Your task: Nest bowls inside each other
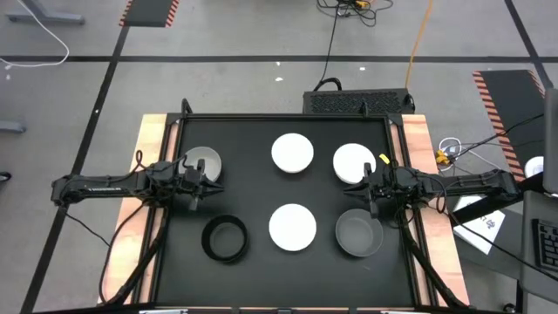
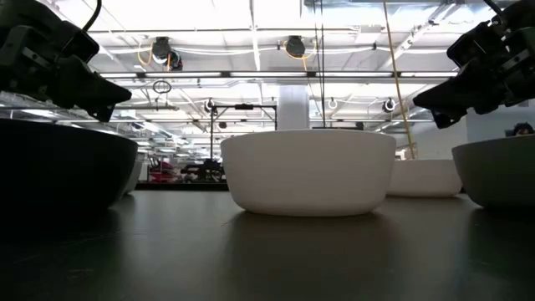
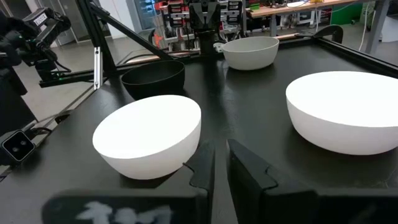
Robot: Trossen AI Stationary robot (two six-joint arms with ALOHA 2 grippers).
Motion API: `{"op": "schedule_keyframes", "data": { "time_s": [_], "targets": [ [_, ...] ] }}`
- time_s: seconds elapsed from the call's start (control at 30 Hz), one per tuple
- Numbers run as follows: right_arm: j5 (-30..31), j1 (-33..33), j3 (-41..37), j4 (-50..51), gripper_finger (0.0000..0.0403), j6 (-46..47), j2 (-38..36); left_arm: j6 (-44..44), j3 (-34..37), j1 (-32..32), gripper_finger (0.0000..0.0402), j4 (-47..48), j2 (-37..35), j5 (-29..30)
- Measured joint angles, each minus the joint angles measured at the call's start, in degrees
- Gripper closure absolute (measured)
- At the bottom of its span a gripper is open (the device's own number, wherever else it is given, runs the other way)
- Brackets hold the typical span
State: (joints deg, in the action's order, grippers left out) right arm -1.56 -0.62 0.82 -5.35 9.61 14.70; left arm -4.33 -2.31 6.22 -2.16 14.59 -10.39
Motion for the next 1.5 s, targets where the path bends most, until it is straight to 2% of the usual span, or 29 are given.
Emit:
{"op": "schedule_keyframes", "data": {
  "time_s": [0.87,1.27,1.5],
  "targets": [
    [0.02,-0.02,-0.01,-0.45,0.0369,-1.45,-0.02,-0.05,-0.02,0.0,0.0376,-0.14,-0.02,0.0],
    [0.01,-0.02,0.0,-2.18,0.0369,-1.29,0.0,-1.72,0.0,0.0,0.0376,-13.34,-0.01,-0.04],
    [-0.02,-0.02,-0.01,-7.29,0.0369,1.38,-0.02,0.94,0.0,0.02,0.0376,-15.79,-0.02,-0.07]
  ]
}}
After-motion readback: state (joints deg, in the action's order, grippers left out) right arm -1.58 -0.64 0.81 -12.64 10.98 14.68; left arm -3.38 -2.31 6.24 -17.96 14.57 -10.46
